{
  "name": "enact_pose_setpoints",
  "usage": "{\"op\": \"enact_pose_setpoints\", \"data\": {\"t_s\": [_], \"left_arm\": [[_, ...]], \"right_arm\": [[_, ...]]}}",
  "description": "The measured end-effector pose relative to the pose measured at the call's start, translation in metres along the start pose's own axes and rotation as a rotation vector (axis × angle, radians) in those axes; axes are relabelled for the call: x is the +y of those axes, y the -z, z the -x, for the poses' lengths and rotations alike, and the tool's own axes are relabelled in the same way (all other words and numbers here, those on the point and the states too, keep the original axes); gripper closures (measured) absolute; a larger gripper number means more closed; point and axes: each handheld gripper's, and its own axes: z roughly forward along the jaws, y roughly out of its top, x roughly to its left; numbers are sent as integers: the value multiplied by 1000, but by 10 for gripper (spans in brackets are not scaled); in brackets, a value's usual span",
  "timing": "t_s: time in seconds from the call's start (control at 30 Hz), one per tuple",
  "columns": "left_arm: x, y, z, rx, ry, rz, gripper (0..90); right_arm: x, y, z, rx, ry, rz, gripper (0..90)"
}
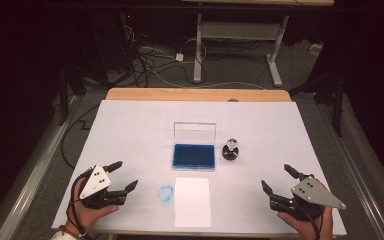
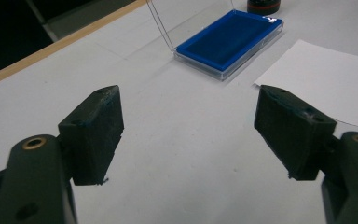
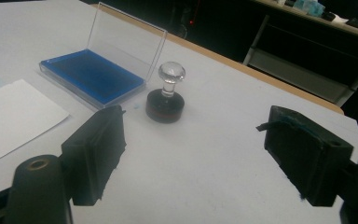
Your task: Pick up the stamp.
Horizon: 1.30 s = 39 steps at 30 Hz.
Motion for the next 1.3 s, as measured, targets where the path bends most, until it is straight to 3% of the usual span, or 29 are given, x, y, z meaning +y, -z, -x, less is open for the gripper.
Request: {"op": "enact_pose_setpoints", "data": {"t_s": [0.4, 0.6, 0.77, 1.1, 1.17, 1.23, 1.3], "left_arm": [[-1, -2, 2, -13, -26, -19, 231], [-2, -2, 2, -17, 2, -30, 230], [-4, -3, 2, -19, 7, -44, 230], [-5, -5, 2, -23, 11, -55, 230], [-5, -6, 2, -25, 13, -58, 230], [-5, -6, 2, -26, 12, -59, 230], [-5, -6, 2, -25, 11, -60, 230]], "right_arm": [[0, -3, -1, 17, 4, -20, 210], [3, -14, 7, 34, -2, -51, 210], [14, -34, 19, 72, -20, -102, 213], [38, -74, 25, 169, -30, -169, 220], [48, -93, 23, 209, -10, -214, 216], [50, -100, 22, 223, -5, -236, 217], [56, -120, 19, 249, 0, -287, 221]]}}
